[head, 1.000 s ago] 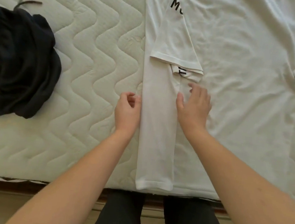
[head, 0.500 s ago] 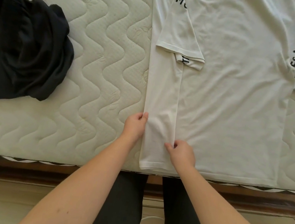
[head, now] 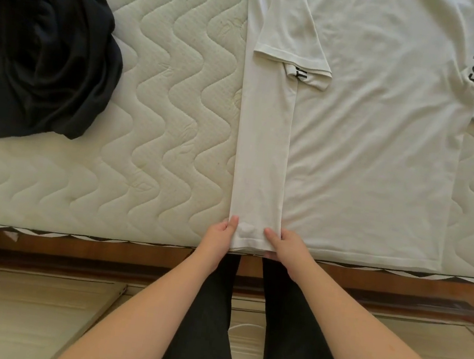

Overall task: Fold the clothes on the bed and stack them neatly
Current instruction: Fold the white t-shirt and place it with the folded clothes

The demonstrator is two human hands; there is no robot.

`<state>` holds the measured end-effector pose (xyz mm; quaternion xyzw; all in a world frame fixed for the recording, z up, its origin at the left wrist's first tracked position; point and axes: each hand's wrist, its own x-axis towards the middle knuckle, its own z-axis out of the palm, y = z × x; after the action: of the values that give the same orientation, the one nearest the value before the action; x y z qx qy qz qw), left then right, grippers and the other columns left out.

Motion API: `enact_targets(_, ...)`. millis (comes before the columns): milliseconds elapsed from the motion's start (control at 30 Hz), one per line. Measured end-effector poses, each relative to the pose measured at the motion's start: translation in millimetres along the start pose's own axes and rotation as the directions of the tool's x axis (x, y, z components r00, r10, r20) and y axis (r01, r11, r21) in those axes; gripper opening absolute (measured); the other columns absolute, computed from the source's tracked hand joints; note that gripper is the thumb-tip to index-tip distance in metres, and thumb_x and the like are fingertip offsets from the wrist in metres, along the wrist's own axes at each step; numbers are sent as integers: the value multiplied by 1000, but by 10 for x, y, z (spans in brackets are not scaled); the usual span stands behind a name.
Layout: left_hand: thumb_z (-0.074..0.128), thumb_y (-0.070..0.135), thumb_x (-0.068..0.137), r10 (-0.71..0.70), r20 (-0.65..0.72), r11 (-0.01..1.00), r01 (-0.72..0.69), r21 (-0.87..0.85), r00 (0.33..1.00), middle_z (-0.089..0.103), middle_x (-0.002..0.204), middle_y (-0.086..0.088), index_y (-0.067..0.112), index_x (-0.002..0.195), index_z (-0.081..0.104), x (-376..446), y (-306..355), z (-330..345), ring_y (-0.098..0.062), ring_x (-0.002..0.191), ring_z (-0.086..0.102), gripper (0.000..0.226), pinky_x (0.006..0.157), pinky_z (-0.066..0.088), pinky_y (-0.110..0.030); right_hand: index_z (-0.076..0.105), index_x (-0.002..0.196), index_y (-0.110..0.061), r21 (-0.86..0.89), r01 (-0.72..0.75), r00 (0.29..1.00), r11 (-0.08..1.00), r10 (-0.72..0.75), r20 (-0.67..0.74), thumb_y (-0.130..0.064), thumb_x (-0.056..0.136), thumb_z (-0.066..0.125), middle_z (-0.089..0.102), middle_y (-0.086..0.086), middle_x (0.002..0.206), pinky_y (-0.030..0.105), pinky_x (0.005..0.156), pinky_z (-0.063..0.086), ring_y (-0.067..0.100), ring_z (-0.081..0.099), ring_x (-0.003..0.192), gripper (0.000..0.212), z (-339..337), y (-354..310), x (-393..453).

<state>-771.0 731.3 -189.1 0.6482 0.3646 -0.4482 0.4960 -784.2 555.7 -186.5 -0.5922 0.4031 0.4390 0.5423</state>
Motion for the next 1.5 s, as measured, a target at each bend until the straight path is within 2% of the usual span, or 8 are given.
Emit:
enact_targets(100,57,44,96,51,20,963,-55,264,998,71,99,0,18,112,64,-11,-65,-20,-12,88,68,32,77,58,-33,63,105,-19,-348,-13,997,937,-16,-81,-48,95,55,70,-7,82,29,61,58,11,72,66,31,7,-51,17)
enact_targets(200,54,52,94,89,-14,791,-62,609,996,68,81,3,19,98,64,-23,40,-32,-14,74,66,35,62,54,-33,63,86,-20,-742,-105,971,662,-92,-220,-64,89,52,67,-4,71,29,55,52,14,66,62,46,13,-200,0)
enact_targets(333,54,55,87,294,-205,701,-65,710,934,54,72,4,23,76,47,-40,305,-118,-14,64,51,35,53,34,-30,60,78,-22,-854,-165,947,494,-162,-276,-73,83,52,60,-5,71,25,46,36,13,55,60,51,-92,-474,-60)
enact_targets(500,53,38,91,479,-186,685,-234,690,858,55,73,3,18,78,50,127,917,-189,-21,69,53,24,55,33,-32,53,76,-24,-795,-106,876,597,-323,-360,-68,90,46,58,-7,72,27,48,36,10,52,61,46,-490,-751,-82)
enact_targets(667,53,27,94,657,-1,499,-433,750,754,64,92,-5,14,99,62,270,1713,0,-26,88,59,17,74,47,-39,59,109,-22,-735,25,770,677,-482,-418,-47,97,46,61,-5,93,32,65,45,17,57,85,31,-933,-842,-50)
enact_targets(900,51,24,96,741,268,179,-565,805,615,59,130,-5,17,135,54,620,2482,678,-26,119,53,40,100,40,-38,58,125,-16,-565,221,646,795,-553,-526,-30,96,54,63,4,114,39,90,47,25,56,108,32,-1588,-1223,252)
enact_targets(1300,43,29,103,736,424,-4,-623,782,528,48,146,-4,18,144,46,888,4136,2258,-27,132,44,43,107,34,-37,39,145,-10,-233,278,468,932,-343,-814,-28,91,60,43,17,144,44,108,32,35,39,132,61,-3592,-1911,486)
enact_targets(1500,45,23,102,740,488,-149,-595,790,463,50,143,-6,18,140,49,1234,5089,2937,-30,127,47,39,102,37,-38,31,146,-2,-86,239,558,967,-209,-803,-33,83,74,40,23,143,43,111,32,36,38,133,83,-4197,-2050,731)
